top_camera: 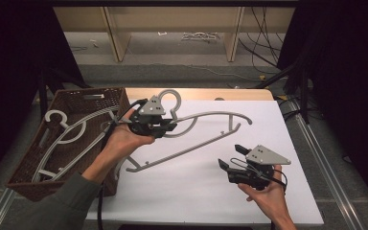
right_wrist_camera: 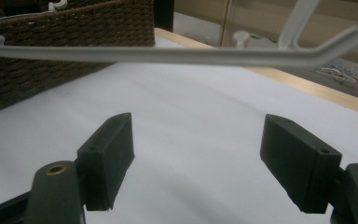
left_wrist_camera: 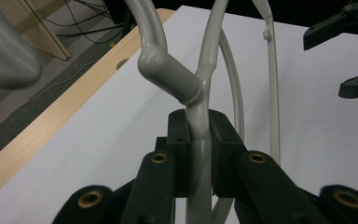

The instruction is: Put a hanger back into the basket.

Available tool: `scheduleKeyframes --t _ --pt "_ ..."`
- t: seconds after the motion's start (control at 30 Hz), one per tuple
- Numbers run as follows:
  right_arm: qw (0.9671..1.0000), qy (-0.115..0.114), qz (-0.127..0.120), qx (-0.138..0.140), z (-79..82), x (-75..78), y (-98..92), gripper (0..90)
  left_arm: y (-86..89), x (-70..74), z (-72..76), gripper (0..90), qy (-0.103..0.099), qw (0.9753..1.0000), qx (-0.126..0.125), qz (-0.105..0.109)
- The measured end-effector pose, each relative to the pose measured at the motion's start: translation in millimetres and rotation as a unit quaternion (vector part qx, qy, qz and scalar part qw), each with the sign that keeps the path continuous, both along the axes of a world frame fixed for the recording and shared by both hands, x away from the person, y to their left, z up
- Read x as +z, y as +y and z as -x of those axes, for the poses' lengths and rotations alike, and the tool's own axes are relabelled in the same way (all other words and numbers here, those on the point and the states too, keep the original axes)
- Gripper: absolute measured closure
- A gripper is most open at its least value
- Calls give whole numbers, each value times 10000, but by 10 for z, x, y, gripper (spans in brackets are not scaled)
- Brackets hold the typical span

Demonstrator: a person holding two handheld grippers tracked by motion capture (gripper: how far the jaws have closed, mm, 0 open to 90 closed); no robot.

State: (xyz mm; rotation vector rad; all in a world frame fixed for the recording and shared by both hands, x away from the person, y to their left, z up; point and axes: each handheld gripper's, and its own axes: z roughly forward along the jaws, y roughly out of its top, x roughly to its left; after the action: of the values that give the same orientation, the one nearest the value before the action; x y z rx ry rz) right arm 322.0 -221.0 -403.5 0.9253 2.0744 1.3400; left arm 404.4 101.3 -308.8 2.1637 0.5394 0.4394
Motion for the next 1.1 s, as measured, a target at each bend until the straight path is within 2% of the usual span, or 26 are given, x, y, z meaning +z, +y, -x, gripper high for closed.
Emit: scheduleKeyframes --t 0.17,0.27,0.3,0.33,0.4,0.43,0.53,0.6,0.63,0.67,0.7,0.73,0.77,0.8,0.83,0.9,0.93,1.0,1.03,1.07,1.1 --pt "10000 51 16 10 4 -27 -8 264 137 93 -28 806 -25 10000 94 12" --pt "10000 67 31 23 7 -47 -4 263 292 179 -46 806 -104 9996 248 27" --pt "10000 67 31 23 7 -47 -4 263 292 179 -46 806 -104 9996 248 27" --pt "10000 87 20 29 13 -55 0 263 385 211 -59 806 -185 9992 346 -10" --pt "9999 149 54 19 22 -53 -2 263 445 220 -69 806 -191 9989 423 15" --pt "9999 98 31 28 17 -65 2 263 484 226 -75 806 -182 9988 457 21" --pt "9999 119 67 49 16 -77 -2 263 664 249 -95 806 -193 9977 653 -10" --pt "9997 233 53 43 28 -80 -1 263 755 248 -108 806 -228 9968 765 57" --pt "9997 236 47 42 29 -81 -1 263 825 261 -120 806 -246 9963 819 -39" --pt "9997 213 136 19 31 -79 -14 263 895 263 -127 806 -243 9957 895 -36" --pt "9997 213 136 19 31 -79 -14 263 931 257 -126 806 -217 9955 923 31" --pt "9998 156 75 32 24 -96 -11 263 1025 255 -138 806 -284 9946 994 73" --pt "9998 156 75 32 24 -96 -11 263 1025 255 -138 806 -284 9946 994 73" --pt "9998 171 75 16 27 -102 -14 263 1154 262 -150 806 -411 9926 1143 -77" --pt "9998 171 75 16 27 -102 -14 263 1154 262 -150 807 -411 9926 1143 -77" --pt "9999 144 65 5 27 -112 -11 263 1266 252 -165 806 -430 9907 1287 -65" --pt "9997 198 98 42 34 -113 -19 263 1386 247 -179 806 -425 9895 1374 -167" --pt "9997 206 91 32 35 -121 -20 263 1435 237 -186 806 -455 9887 1419 -161" --pt "9997 206 91 32 35 -121 -20 263 1489 232 -192 806 -465 9876 1488 -194" --pt "9998 199 91 12 35 -130 -23 263 1582 209 -210 805 -457 9851 1655 -104" --pt "9998 199 91 12 35 -130 -23 263 1582 209 -210 805 -457 9851 1655 -104"
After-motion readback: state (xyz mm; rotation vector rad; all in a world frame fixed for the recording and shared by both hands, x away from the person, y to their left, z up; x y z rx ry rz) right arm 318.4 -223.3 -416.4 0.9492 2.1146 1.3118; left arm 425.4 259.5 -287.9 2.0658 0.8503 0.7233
